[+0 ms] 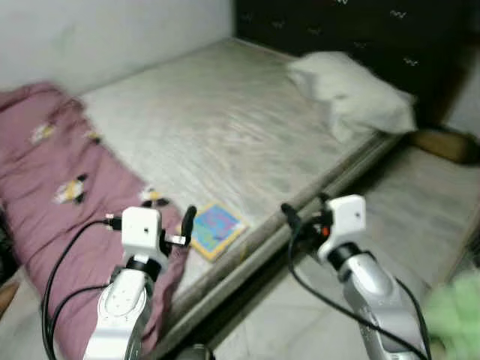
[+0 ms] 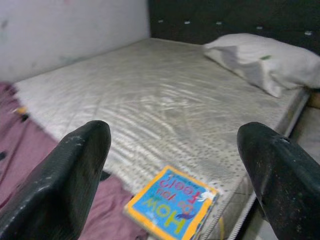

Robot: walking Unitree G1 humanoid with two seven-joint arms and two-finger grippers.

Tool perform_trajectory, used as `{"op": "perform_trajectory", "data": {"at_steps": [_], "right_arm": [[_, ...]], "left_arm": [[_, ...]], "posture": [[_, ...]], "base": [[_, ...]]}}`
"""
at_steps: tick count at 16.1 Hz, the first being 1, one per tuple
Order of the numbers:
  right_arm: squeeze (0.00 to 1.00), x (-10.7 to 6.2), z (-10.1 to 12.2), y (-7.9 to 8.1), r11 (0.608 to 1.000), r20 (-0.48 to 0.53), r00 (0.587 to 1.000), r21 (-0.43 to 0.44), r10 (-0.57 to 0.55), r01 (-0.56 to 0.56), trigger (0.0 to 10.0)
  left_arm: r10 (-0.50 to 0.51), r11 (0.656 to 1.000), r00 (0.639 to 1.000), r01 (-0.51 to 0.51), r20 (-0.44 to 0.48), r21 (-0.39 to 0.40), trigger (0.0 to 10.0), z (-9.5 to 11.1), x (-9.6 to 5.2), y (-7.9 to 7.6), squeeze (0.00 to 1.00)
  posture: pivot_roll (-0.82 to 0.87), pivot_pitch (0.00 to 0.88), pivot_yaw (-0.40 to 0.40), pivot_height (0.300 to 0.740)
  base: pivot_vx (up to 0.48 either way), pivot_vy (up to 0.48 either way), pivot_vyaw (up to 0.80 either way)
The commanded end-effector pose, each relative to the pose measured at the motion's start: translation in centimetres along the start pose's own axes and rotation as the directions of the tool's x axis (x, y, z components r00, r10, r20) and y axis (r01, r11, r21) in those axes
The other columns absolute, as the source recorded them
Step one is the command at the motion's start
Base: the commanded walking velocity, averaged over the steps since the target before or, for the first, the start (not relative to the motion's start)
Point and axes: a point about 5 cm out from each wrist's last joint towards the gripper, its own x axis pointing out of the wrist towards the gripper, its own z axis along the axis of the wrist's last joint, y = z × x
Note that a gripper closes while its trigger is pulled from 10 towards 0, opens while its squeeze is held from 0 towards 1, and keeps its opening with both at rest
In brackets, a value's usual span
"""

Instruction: Clean up the room

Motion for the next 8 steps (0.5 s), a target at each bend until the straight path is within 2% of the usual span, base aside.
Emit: {"op": "perform_trajectory", "data": {"at_steps": [1, 8], "right_arm": [[0.0, 0.3, 0.09, 0.77, 1.0, 0.013, 1.0, 0.009, 0.014, -0.014, 10.0], [0.0, 0.52, 0.26, 0.61, 1.0, 0.024, 1.0, 0.007, 0.003, -0.003, 10.0]], "left_arm": [[0.003, 1.0, 1.0, -0.003, -0.006, 0.012, 10.0, 0.09, -0.14, 0.6, 0.0], [-0.022, 1.0, 1.0, 0.022, -0.008, 0.003, 10.0, 0.12, -0.22, 0.48, 0.0]], "posture": [[-0.02, 0.043, 0.014, 0.74], [-0.02, 0.044, 0.016, 0.74]], "base": [[0.0, 0.0, 0.8], [0.0, 0.0, 0.8]]}}
